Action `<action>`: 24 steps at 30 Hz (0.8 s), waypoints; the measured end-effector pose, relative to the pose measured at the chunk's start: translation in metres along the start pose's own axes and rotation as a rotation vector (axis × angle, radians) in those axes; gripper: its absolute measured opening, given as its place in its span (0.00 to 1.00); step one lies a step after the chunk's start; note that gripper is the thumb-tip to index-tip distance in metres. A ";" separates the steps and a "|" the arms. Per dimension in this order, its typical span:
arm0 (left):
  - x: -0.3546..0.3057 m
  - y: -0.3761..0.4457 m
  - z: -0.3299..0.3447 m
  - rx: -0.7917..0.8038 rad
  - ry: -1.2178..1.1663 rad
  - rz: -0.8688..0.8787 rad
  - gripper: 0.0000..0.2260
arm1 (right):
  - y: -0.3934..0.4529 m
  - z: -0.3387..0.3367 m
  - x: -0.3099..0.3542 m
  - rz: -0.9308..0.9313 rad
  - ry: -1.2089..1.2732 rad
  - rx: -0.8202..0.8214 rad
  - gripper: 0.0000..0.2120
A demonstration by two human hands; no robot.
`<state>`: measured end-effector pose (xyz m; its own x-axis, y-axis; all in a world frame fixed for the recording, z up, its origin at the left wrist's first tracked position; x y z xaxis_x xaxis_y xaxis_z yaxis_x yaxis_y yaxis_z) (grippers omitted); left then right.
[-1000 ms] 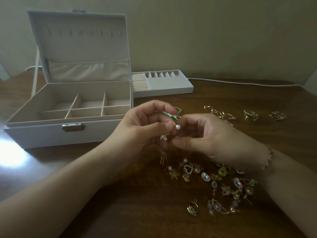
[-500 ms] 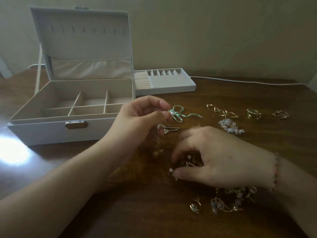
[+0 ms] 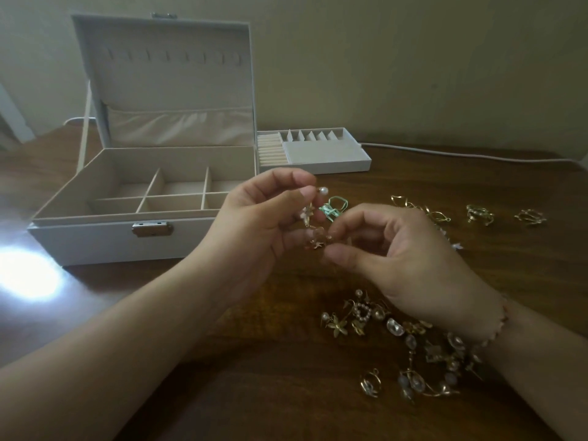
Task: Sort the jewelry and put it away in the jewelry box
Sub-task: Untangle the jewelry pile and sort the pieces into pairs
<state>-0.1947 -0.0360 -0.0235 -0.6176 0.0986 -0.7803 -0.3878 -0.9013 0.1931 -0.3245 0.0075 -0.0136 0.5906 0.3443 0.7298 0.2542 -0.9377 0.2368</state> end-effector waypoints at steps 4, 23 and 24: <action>0.000 0.001 -0.004 -0.059 0.036 0.015 0.04 | 0.002 -0.005 -0.002 0.003 0.091 0.033 0.08; 0.005 -0.003 -0.004 -0.053 0.300 0.023 0.05 | -0.002 -0.010 0.006 -0.118 -0.080 -0.082 0.02; 0.005 -0.003 -0.004 -0.054 0.294 0.026 0.05 | -0.002 -0.010 0.007 -0.117 -0.087 -0.085 0.02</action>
<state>-0.1939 -0.0349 -0.0299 -0.3992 -0.0440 -0.9158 -0.3324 -0.9240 0.1892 -0.3288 0.0116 -0.0028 0.6257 0.4510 0.6365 0.2618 -0.8900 0.3733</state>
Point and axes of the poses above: each hand's wrist, its own y-axis towards the middle knuckle, its own z-axis out of the palm, x = y × z, the point moved 8 cm from there along y, towards the middle knuckle, and after that the axes turned 12 degrees about -y, right-handed, at the moved point
